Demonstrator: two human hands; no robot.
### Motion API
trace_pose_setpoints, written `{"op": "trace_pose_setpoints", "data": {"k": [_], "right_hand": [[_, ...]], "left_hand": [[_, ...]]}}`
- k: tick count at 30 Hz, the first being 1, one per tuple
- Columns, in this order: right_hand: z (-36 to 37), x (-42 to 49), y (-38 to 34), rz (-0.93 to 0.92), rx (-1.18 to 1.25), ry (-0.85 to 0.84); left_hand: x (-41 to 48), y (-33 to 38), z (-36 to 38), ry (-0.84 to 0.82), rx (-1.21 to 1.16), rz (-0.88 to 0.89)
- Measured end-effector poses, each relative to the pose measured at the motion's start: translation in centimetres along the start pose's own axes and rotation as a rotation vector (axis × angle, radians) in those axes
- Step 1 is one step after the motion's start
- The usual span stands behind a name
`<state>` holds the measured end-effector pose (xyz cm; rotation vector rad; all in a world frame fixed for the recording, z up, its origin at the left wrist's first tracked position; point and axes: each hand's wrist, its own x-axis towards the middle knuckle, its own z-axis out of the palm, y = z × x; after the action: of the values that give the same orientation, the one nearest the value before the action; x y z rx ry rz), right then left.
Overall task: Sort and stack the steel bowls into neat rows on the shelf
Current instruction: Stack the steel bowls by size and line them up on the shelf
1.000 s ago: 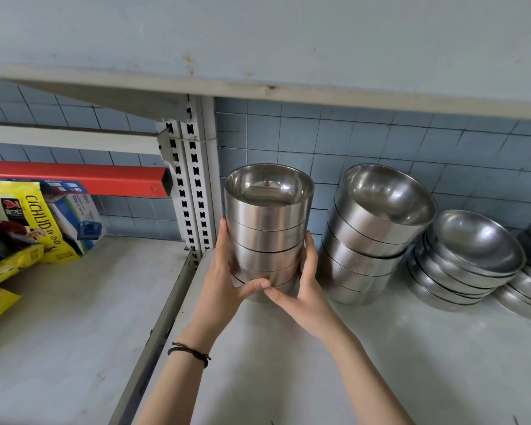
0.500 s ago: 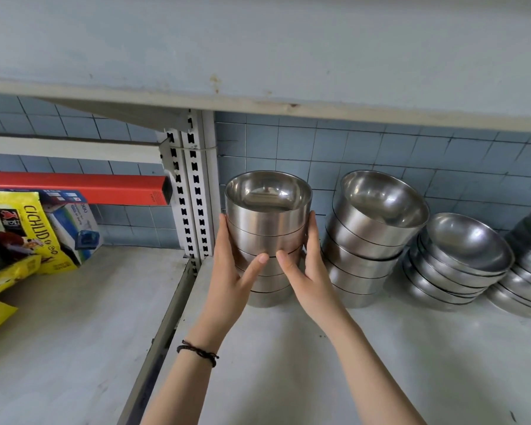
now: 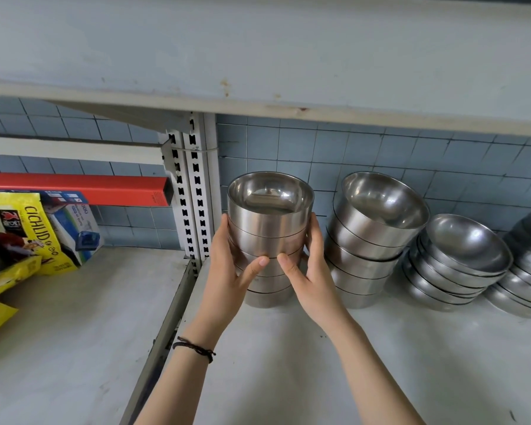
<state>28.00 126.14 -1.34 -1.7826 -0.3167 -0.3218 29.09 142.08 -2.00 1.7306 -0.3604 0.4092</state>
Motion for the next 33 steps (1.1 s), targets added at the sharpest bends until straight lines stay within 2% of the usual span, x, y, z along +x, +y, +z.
{"op": "trace_pose_setpoints", "data": {"k": [3, 6, 9, 11, 14, 17, 25, 33], "right_hand": [[-0.3, -0.1, 0.1, -0.003, -0.072, 0.008], [-0.6, -0.5, 0.1, 0.006, -0.185, 0.000], [-0.7, -1.5, 0.4, 0.023, -0.394, 0.000], [-0.8, -2.6, 0.5, 0.032, -0.545, 0.011], [-1.3, -4.5, 0.9, 0.035, -0.744, 0.037], [-2.4, -6.2, 1.1, 0.082, -0.840, 0.010], [-8.2, -10.2, 0.5, 0.043, -0.803, -0.039], [-16.4, -12.4, 1.0, 0.034, -0.810, -0.111]], "left_hand": [[-0.7, 0.0, -1.0, -0.072, 0.171, -0.026], [-1.7, -0.6, -2.3, -0.141, 0.479, -0.096], [-3.1, -1.1, -3.1, -0.148, 0.856, -0.079], [-4.0, -1.3, -3.4, -0.162, 0.952, -0.054], [-5.2, -1.3, -3.3, -0.175, 0.982, -0.053], [-6.1, -0.5, -2.5, -0.184, 1.065, -0.056], [-8.8, 3.6, 4.0, -0.181, 1.014, 0.050], [-10.3, 6.6, 12.6, -0.112, 0.832, 0.121]]}}
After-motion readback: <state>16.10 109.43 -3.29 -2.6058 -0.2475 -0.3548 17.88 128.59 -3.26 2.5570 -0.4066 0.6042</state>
